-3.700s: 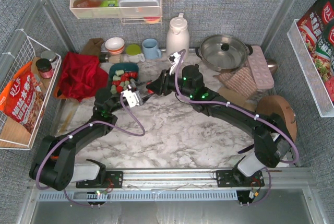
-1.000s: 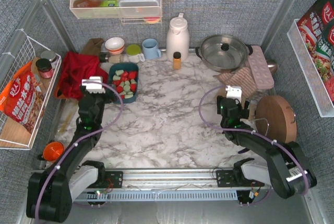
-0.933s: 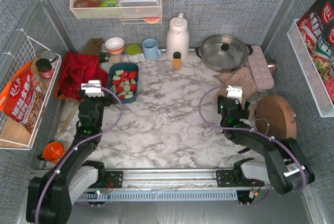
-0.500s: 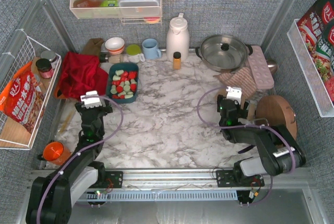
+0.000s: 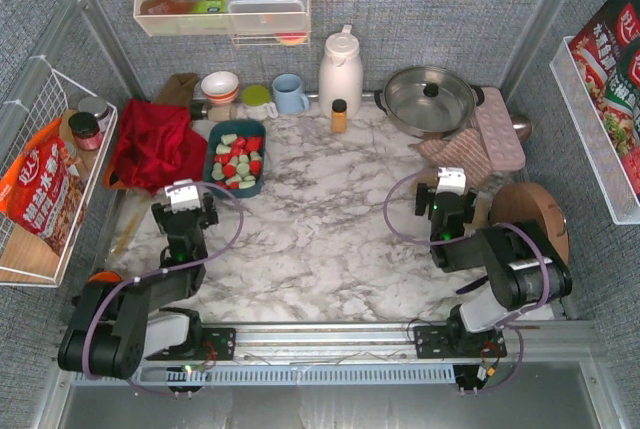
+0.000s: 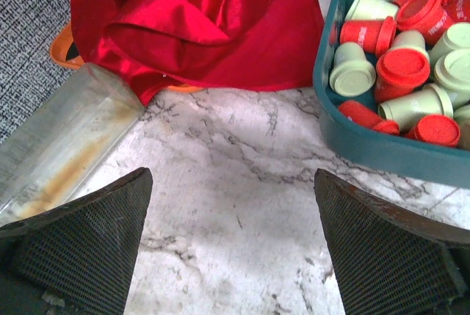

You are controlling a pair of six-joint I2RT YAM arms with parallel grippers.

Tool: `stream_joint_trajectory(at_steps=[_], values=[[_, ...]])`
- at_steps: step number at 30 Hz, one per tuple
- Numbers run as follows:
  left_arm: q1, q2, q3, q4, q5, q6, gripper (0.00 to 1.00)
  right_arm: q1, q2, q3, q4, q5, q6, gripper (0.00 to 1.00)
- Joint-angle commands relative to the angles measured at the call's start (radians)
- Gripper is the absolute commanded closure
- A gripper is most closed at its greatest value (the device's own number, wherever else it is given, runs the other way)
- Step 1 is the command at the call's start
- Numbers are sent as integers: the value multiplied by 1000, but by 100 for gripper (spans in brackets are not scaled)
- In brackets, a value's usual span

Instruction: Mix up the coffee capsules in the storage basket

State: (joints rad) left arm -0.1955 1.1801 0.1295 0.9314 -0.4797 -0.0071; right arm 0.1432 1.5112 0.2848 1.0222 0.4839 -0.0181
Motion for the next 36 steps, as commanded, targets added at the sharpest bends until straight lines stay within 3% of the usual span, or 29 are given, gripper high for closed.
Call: stream_joint_trajectory(at_steps=[1,4,6,13,15,17,18,19,21,24,27,30,33,36], values=[[14,59,16,172,25,8,0,-26,-3,28,-70,-117,43,1],[25,123,29,247,61,23,0,-40,38,44,-21,-195,16,1],[31,165,48,283,77,21,0,-41,8,59,-106,-202,18,1],[110,203,117,188,127,-32,0,-42,12,70,-114,-210,15,1],[143,201,77,272,142,-29,0,-41,12,72,-117,-210,15,1],[218,314,-8,543,204,-91,0,-42,11,72,-116,-209,15,1],[241,428,-39,754,210,-96,0,-42,11,73,-115,-210,15,1],[246,445,-57,797,220,-100,0,-42,12,73,-116,-210,15,1],[251,321,-12,507,215,-123,0,-42,11,72,-116,-210,15,1],[259,402,61,507,263,-98,0,-42,11,75,-123,-212,15,1],[260,360,125,318,236,-125,1,-43,12,78,-125,-215,17,1],[260,395,96,438,237,-111,1,-48,13,87,-144,-218,23,1],[260,371,105,380,244,-116,1,-62,12,106,-182,-226,40,1],[259,391,90,441,260,-100,1,-67,12,109,-189,-233,43,1]])
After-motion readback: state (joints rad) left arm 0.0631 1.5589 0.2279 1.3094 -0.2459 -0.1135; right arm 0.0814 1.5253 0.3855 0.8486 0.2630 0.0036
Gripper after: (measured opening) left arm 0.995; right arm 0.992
